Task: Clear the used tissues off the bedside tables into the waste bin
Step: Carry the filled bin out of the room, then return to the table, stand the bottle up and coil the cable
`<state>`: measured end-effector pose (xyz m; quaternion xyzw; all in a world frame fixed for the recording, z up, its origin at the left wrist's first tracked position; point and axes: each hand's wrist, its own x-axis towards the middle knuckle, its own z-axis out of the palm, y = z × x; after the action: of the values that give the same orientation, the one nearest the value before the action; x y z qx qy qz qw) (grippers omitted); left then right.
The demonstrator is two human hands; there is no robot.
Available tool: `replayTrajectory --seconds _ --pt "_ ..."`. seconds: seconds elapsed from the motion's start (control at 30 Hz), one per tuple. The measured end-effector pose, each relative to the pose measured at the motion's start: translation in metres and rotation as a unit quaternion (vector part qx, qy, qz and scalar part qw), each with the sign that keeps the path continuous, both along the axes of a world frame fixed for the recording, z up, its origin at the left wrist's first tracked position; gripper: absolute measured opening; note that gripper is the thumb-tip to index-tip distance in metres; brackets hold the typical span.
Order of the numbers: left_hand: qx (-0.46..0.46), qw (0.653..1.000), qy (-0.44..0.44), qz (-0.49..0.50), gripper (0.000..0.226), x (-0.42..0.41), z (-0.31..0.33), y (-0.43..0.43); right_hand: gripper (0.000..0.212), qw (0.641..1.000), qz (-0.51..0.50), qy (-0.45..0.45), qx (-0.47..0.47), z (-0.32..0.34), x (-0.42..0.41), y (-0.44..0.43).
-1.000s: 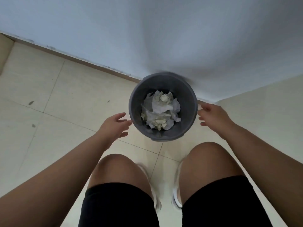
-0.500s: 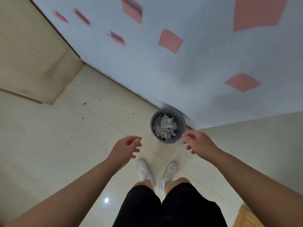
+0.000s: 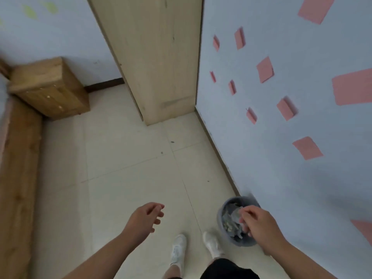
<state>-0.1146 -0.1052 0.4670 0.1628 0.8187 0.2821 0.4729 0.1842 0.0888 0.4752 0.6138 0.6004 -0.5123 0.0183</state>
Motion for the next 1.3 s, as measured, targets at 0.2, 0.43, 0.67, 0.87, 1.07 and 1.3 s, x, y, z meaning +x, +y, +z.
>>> replayTrajectory --seconds 0.2,0.43,0.67,0.87,1.07,1.3 --pt "-0.059 0.986 0.057 0.147 0.019 0.044 -0.002 -0.093 0.017 0.974 0.225 -0.013 0.004 -0.012 -0.043 0.034" --pt "-0.026 0.906 0.026 0.421 0.026 0.171 -0.007 -0.219 0.016 0.889 0.456 -0.038 0.001 -0.014 -0.105 -0.005" --pt "0.001 0.727 0.051 0.685 0.026 0.32 -0.001 -0.352 0.02 0.717 0.697 0.003 0.026 0.003 -0.187 -0.181" --pt "0.005 0.574 0.004 0.819 0.027 0.472 -0.03 -0.427 0.017 0.591 0.806 -0.02 -0.001 -0.013 -0.16 -0.341" --pt "0.01 0.459 -0.025 0.888 0.028 0.533 -0.047 -0.471 0.017 0.537 0.843 -0.032 -0.03 -0.023 -0.139 -0.433" --pt "0.066 0.438 -0.041 0.896 0.026 0.447 -0.05 -0.544 0.038 0.572 0.818 -0.047 -0.047 -0.042 -0.193 -0.503"
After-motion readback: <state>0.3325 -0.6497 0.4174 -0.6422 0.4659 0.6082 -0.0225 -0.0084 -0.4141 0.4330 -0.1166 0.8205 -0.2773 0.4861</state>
